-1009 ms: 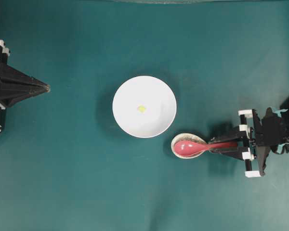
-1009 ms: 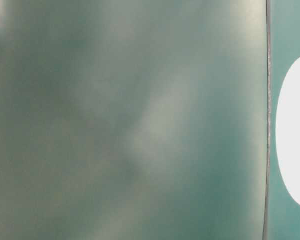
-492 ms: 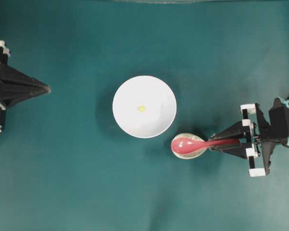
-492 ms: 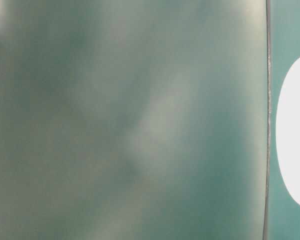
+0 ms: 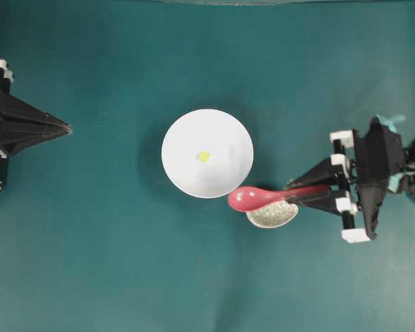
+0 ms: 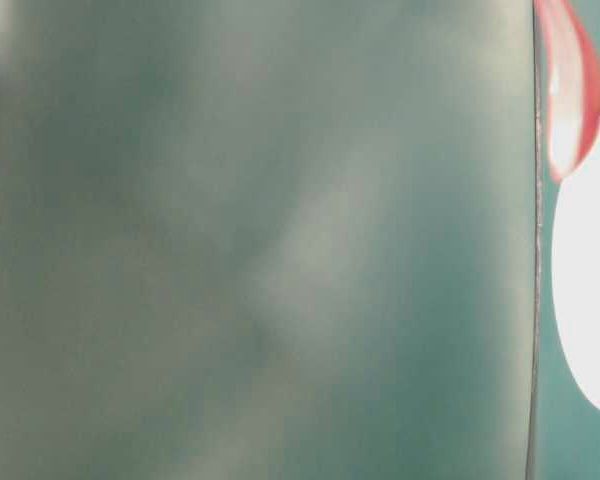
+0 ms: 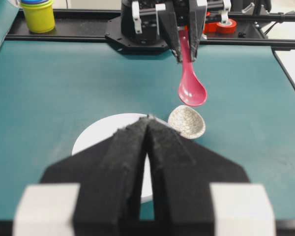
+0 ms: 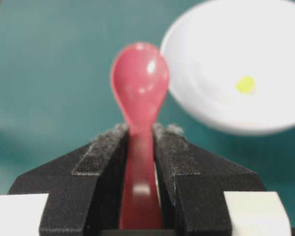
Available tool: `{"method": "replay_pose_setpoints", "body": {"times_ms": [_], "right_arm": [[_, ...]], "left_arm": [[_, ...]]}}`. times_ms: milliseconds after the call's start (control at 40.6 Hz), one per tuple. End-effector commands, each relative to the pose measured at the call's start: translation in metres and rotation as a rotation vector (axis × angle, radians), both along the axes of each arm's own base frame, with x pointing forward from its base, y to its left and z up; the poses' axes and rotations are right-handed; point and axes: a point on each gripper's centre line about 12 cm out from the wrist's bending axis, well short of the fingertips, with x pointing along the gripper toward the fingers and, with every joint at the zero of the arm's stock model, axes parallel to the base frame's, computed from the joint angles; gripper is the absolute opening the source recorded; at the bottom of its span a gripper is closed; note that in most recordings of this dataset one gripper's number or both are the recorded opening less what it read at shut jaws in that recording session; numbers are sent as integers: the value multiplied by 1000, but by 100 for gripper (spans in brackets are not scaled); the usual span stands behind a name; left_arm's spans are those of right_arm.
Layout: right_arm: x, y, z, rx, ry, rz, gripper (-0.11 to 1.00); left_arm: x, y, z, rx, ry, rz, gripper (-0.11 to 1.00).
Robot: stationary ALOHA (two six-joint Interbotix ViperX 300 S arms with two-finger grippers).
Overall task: Scoop the yellow hexagonal prism block from the bowl with a spoon using the right arm.
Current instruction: 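Lift the spoon with the right gripper and carry it over the bowl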
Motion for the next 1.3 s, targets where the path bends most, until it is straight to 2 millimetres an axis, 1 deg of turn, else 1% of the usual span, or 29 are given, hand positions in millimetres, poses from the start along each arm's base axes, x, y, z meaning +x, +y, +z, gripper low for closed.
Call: {"method": "replay_pose_setpoints", "body": {"times_ms": [0,172,394,591,714,837,1034,1280], "right_arm": [[11,-5,19,13,2,-1,22],[23,-18,32,35,83,-4,22],[35,-41,53,73,174,-24,22],[40,-63,60,88,274,-38,22],[45,-72,62,92,326,-41,22],[53,-78,59,87,382,-34,22],[68,-80,52,85,470,-4,22],[88,-81,49,73,564,41,22]], "left_arm": [[2,0,9,14,-23,1,0],[2,0,7,0,-17,1,0],[4,0,5,0,-2,1,0],[4,0,4,-2,3,1,0],[4,0,3,-2,6,1,0],[4,0,3,-2,11,1,0],[4,0,2,0,17,1,0],[4,0,2,-2,18,1,0]]}}
